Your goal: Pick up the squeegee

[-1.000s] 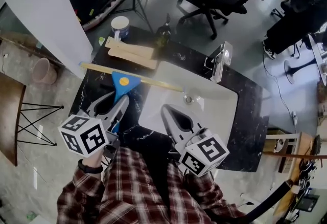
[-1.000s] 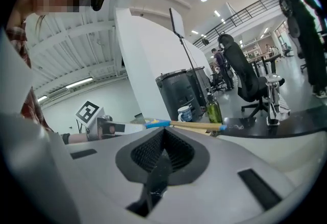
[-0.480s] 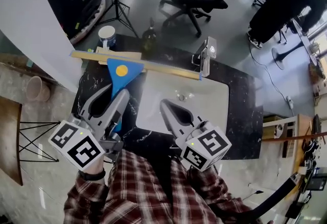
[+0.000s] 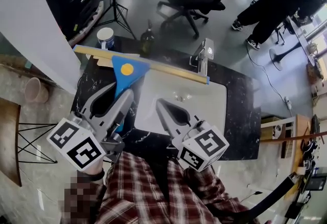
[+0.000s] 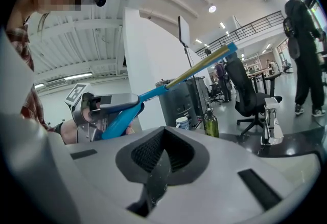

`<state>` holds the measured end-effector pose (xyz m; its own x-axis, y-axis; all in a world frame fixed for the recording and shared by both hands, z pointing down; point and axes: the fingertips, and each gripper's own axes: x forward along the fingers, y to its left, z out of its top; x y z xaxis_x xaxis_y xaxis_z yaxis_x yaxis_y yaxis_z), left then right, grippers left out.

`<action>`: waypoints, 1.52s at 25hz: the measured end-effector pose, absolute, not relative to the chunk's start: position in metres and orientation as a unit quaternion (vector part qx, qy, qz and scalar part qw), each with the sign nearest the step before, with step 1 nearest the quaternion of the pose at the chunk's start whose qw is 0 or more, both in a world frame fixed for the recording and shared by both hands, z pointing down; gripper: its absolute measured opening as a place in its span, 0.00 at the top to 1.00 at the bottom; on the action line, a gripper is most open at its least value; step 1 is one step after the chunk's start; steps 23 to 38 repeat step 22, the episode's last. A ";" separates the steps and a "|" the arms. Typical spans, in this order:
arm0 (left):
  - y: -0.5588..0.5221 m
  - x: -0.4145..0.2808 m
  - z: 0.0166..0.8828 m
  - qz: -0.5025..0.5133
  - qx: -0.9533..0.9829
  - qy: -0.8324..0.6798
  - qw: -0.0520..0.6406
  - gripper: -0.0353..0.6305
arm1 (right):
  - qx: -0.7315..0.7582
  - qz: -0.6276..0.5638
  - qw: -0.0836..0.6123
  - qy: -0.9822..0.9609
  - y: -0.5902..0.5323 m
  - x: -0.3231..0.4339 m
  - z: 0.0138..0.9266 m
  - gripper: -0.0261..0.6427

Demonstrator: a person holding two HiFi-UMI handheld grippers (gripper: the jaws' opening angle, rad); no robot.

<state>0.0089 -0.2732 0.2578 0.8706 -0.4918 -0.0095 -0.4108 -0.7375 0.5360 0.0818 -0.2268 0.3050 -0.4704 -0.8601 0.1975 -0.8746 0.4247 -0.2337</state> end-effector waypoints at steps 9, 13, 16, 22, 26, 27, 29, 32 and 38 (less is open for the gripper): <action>-0.272 0.012 0.255 -0.075 0.931 -0.234 0.271 0.73 | 0.516 0.154 0.018 -0.842 -0.230 0.084 0.305 0.94; -0.271 0.013 0.254 -0.074 0.931 -0.233 0.270 0.73 | 0.514 0.154 0.017 -0.844 -0.231 0.084 0.305 0.94; -0.271 0.015 0.254 -0.073 0.931 -0.230 0.273 0.73 | 0.512 0.154 0.018 -0.845 -0.232 0.083 0.305 0.94; -0.271 0.014 0.253 -0.072 0.931 -0.228 0.274 0.73 | 0.506 0.155 0.021 -0.849 -0.236 0.079 0.305 0.94; -0.271 0.014 0.253 -0.072 0.931 -0.228 0.274 0.73 | 0.506 0.155 0.021 -0.849 -0.236 0.079 0.305 0.94; -0.271 0.014 0.253 -0.072 0.931 -0.228 0.274 0.73 | 0.506 0.155 0.021 -0.849 -0.236 0.079 0.305 0.94; -0.271 0.014 0.253 -0.072 0.931 -0.228 0.274 0.73 | 0.506 0.155 0.021 -0.849 -0.236 0.079 0.305 0.94; -0.271 0.014 0.253 -0.072 0.931 -0.228 0.274 0.73 | 0.506 0.155 0.021 -0.849 -0.236 0.079 0.305 0.94; -0.271 0.014 0.253 -0.072 0.931 -0.228 0.274 0.73 | 0.506 0.155 0.021 -0.849 -0.236 0.079 0.305 0.94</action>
